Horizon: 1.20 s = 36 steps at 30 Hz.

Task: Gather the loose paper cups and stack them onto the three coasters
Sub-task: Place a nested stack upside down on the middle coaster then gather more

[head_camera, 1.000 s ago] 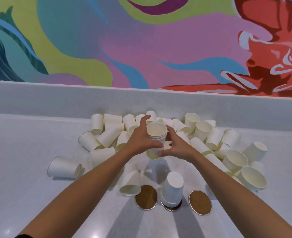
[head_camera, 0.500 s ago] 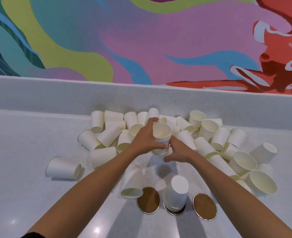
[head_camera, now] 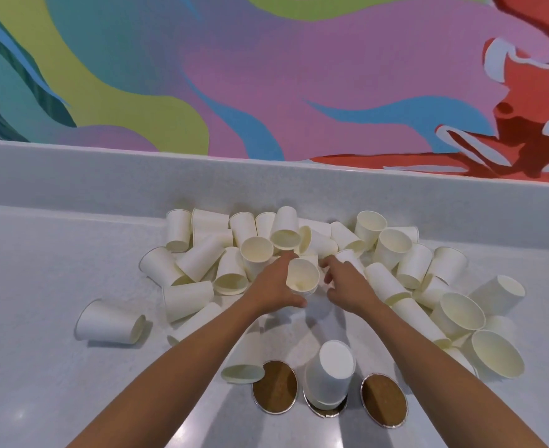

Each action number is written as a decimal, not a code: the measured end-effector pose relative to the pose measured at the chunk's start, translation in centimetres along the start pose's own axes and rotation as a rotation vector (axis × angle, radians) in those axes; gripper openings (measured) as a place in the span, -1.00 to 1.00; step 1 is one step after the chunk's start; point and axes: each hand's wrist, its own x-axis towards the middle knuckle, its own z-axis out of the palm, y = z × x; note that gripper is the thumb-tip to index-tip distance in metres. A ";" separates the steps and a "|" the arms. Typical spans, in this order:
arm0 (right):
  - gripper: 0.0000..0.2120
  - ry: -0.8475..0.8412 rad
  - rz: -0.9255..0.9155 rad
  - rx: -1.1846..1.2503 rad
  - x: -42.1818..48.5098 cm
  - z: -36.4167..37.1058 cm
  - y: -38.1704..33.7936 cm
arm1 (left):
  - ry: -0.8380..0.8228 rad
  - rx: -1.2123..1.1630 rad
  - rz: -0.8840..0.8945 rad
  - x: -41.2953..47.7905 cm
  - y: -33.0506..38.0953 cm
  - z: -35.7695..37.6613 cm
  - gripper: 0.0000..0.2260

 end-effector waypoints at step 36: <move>-0.22 0.481 0.025 0.736 -2.9 -7.6 -4.7 | 0.062 -0.069 -0.035 -1.1 1.4 0.4 -0.38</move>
